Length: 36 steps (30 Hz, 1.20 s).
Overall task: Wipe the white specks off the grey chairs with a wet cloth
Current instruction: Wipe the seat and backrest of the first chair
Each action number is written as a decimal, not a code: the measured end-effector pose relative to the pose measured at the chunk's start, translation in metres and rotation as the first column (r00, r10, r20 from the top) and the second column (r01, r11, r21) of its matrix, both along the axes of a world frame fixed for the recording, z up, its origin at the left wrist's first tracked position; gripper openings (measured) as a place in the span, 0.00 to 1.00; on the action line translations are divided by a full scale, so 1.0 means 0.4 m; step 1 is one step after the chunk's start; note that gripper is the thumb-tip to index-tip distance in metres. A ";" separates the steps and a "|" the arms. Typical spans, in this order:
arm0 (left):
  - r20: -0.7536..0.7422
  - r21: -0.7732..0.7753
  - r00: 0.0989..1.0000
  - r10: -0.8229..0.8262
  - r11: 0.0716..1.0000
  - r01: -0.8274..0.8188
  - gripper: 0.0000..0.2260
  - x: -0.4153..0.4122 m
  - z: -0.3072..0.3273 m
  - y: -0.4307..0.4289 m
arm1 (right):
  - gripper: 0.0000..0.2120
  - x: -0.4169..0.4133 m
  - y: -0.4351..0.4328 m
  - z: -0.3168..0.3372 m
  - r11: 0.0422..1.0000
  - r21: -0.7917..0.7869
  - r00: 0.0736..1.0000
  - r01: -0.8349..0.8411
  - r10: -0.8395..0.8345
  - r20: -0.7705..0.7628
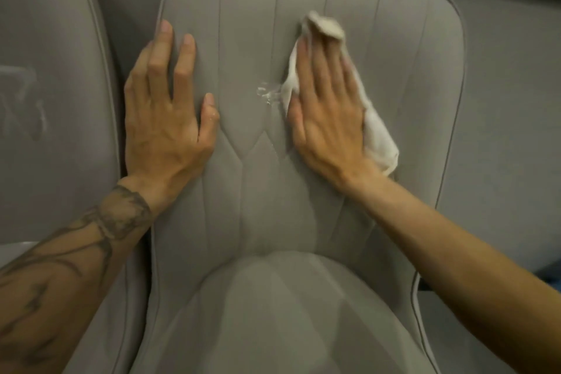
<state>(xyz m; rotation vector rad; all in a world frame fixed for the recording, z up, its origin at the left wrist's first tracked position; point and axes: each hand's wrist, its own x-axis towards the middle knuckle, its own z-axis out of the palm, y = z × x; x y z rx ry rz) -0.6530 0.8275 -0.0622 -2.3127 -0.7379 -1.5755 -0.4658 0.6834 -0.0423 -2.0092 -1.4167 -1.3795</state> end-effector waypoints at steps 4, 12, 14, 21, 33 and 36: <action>-0.018 -0.012 1.000 -0.002 1.000 0.002 0.30 -0.002 0.004 -0.004 | 0.29 0.022 -0.052 -0.005 0.980 -0.199 0.993 -0.009 0.033 0.114; 0.006 0.017 1.000 0.000 1.000 -0.001 0.29 0.001 0.000 -0.001 | 0.27 0.054 0.048 0.132 0.974 0.224 1.000 0.023 -0.027 0.012; 0.000 0.016 1.000 0.003 1.000 -0.003 0.29 0.000 -0.002 0.001 | 0.28 0.019 0.021 0.020 0.995 0.091 0.999 -0.032 0.030 0.022; -0.018 -0.013 1.000 0.013 1.000 -0.013 0.30 -0.003 0.004 -0.008 | 0.28 0.026 -0.037 -0.044 0.995 -0.104 0.996 0.004 0.005 0.089; -0.005 0.006 0.999 0.032 0.999 -0.032 0.29 -0.001 0.002 -0.007 | 0.28 -0.045 -0.105 -0.339 0.953 -0.283 0.994 -0.108 0.110 -0.010; 0.003 0.008 1.000 0.030 1.000 -0.030 0.29 -0.002 -0.001 -0.008 | 0.27 -0.021 -0.126 -0.328 0.934 -0.351 0.996 -0.073 0.088 0.027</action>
